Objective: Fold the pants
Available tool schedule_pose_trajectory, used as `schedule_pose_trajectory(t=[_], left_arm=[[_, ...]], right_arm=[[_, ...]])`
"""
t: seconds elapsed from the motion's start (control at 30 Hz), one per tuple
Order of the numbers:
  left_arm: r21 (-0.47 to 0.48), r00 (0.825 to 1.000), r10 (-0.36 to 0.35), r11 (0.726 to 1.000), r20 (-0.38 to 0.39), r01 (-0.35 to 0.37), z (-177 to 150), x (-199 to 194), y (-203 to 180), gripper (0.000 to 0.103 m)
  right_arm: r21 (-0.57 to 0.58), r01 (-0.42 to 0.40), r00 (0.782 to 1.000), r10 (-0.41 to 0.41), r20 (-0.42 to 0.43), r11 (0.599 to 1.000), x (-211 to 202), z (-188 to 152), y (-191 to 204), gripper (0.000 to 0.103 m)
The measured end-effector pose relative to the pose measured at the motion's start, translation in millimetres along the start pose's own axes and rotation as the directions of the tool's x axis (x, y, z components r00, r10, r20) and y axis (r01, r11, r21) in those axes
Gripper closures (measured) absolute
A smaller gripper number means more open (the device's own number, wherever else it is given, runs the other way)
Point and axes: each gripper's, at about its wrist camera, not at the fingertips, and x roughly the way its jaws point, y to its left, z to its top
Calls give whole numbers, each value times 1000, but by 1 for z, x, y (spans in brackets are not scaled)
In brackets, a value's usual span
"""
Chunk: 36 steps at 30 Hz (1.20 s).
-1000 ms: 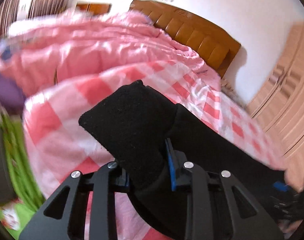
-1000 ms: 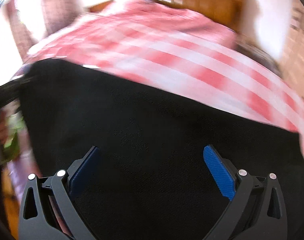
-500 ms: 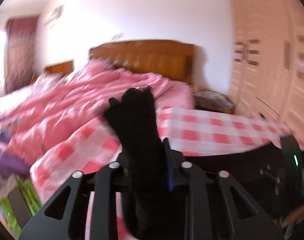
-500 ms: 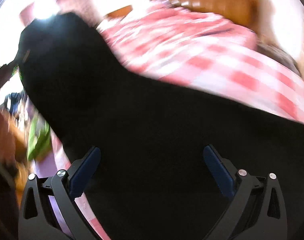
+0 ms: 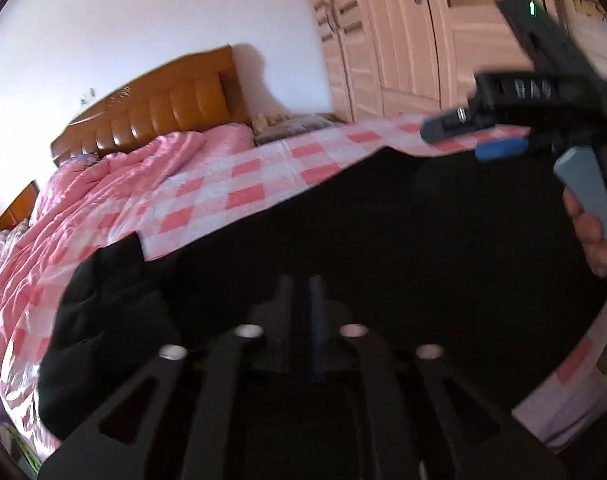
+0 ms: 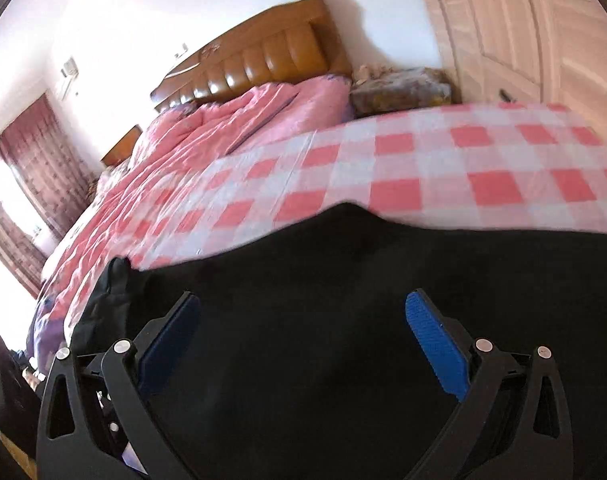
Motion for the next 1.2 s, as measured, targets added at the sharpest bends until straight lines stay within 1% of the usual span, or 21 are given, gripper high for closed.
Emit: schedule_pose_trajectory(t=[0.07, 0.1, 0.17, 0.23, 0.3, 0.37, 0.43, 0.5, 0.57, 0.63, 0.7, 0.73, 0.77, 0.8, 0.83, 0.87, 0.9, 0.93, 1.0, 1.1, 1.2], left_arm=[[-58, 998, 57, 997, 36, -55, -10, -19, 22, 34], [-96, 994, 98, 991, 38, -94, -17, -30, 38, 33], [-133, 982, 190, 974, 13, -186, -28, -44, 64, 30], [-137, 955, 295, 945, -38, -298, -43, -52, 94, 26], [-138, 927, 362, 917, -100, -373, -58, -55, 123, 24], [-151, 923, 360, 913, -138, -379, -70, -54, 141, 23], [-143, 920, 358, 914, -159, -380, -77, -49, 151, 20], [-137, 918, 355, 915, -175, -380, -86, -43, 157, 20], [-160, 923, 338, 916, -184, -367, -95, -40, 161, 20], [-180, 932, 313, 921, -185, -345, -100, -33, 164, 20], [-179, 933, 310, 923, -183, -342, -103, -29, 164, 20], [-186, 936, 302, 924, -182, -335, -104, -27, 165, 20], [-193, 939, 294, 925, -180, -327, -106, -27, 166, 20], [-197, 940, 289, 926, -179, -322, -106, -27, 166, 19], [-197, 941, 286, 927, -180, -319, -106, -25, 168, 19], [-197, 941, 287, 927, -180, -320, -105, -25, 168, 17], [-199, 940, 290, 925, -180, -323, -104, -23, 170, 16], [-205, 939, 291, 923, -181, -326, -103, -23, 172, 16], [-209, 934, 302, 917, -193, -340, -101, -22, 175, 16], [-200, 926, 318, 913, -203, -357, -98, -20, 176, 16], [-194, 926, 318, 914, -202, -356, -92, -20, 171, 16]], right_arm=[[26, -74, 996, 75, -42, 997, 11, -9, 6, 4], [28, -137, 986, 139, -89, 990, 23, -13, 17, 4], [18, -220, 964, 220, -148, 975, 39, -21, 41, 4], [27, -326, 919, 323, -224, 945, 59, -27, 71, 4], [18, -397, 875, 384, -293, 918, 82, -33, 108, 4], [9, -423, 844, 397, -360, 906, 105, -39, 139, 4], [0, -413, 836, 379, -396, 911, 120, -43, 156, 4], [2, -426, 818, 386, -426, 905, 135, -45, 173, 4], [-4, -430, 808, 383, -447, 903, 144, -45, 187, 4], [9, -453, 782, 402, -476, 892, 152, -44, 201, 4], [18, -470, 759, 414, -502, 883, 164, -45, 212, 6], [6, -466, 763, 405, -504, 885, 168, -45, 216, 11], [-17, -450, 775, 381, -504, 893, 171, -44, 222, 26], [-35, -438, 786, 364, -500, 898, 174, -45, 227, 47], [-43, -437, 790, 360, -497, 899, 172, -44, 226, 61], [-53, -433, 795, 353, -494, 900, 173, -45, 228, 81], [-56, -456, 794, 377, -477, 888, 170, -46, 230, 83], [-88, -459, 808, 374, -455, 884, 165, -47, 234, 84], [-198, -453, 848, 351, -398, 869, 143, -49, 245, 85], [-289, -447, 882, 362, -301, 847, 103, -44, 252, 85], [-315, -437, 897, 381, -225, 843, 66, -33, 240, 85]])
